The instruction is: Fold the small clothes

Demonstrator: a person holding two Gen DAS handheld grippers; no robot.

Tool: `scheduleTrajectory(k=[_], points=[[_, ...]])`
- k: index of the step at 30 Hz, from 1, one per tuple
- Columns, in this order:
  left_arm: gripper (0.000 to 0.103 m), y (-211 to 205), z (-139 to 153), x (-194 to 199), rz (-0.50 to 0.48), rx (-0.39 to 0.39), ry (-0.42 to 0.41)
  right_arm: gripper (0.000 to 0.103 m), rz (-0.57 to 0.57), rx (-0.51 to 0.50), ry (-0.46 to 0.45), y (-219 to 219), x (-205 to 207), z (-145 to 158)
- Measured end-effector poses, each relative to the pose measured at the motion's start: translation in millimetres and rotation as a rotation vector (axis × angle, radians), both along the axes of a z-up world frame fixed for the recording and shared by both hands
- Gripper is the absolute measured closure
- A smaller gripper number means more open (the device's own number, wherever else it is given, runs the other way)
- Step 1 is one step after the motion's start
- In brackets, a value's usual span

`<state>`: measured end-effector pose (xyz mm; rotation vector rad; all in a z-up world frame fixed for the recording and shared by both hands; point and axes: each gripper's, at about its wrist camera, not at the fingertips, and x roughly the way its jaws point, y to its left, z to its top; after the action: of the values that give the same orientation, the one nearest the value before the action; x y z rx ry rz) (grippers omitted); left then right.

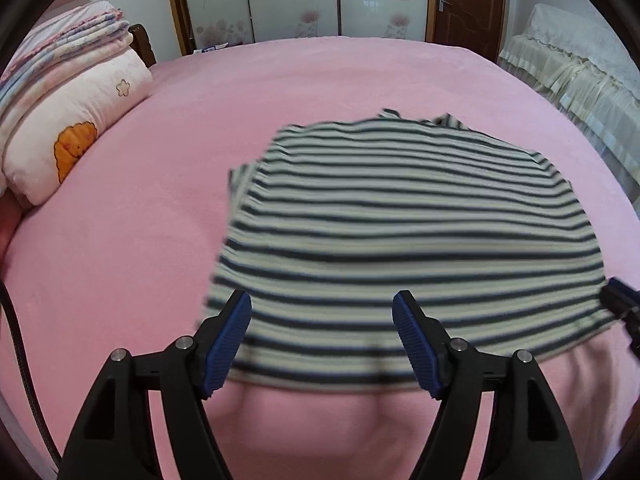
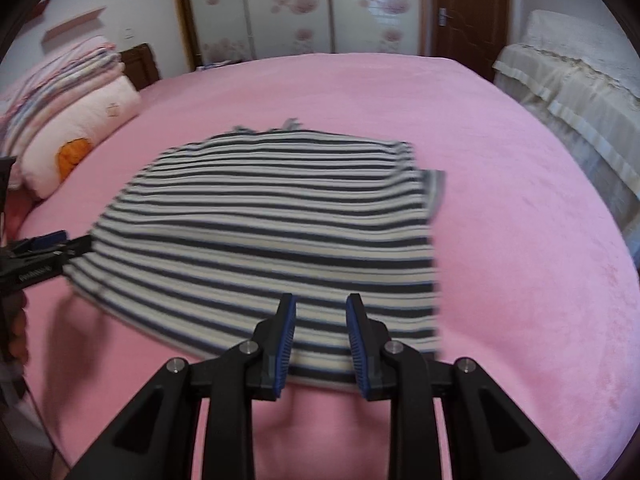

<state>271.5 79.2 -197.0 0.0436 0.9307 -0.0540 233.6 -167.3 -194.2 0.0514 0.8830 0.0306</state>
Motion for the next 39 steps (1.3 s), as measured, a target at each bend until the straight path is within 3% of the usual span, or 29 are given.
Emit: scheduleTrajectory(k=[7,16,20,26,39], points=[[0.031,-12.1,-47.5,-9.1,0.038,0.013,0.104,0.078,0.05,0.007,0.072,39.6,6.4,-34.0],[0.029,26.0,-59.9,-12.2,0.078,-0.062,0.133,0.079,-0.057,0.003,0.129,-25.0,-14.7,-52.9],[0.029,25.8,-62.2,-10.9,0.079,-0.054,0.124,0.079,-0.056,-0.003,0.132,-28.7,-18.9,-52.3],[0.029,29.2,-57.2,-12.9,0.091,-0.09,0.144,0.076,-0.064,-0.055,0.135,-16.7,-18.5,-50.6],[0.029,37.0,-16.5,-16.0,0.109,-0.176,0.109,0.076,-0.062,0.066,0.093,-5.4,-17.0,-14.7]])
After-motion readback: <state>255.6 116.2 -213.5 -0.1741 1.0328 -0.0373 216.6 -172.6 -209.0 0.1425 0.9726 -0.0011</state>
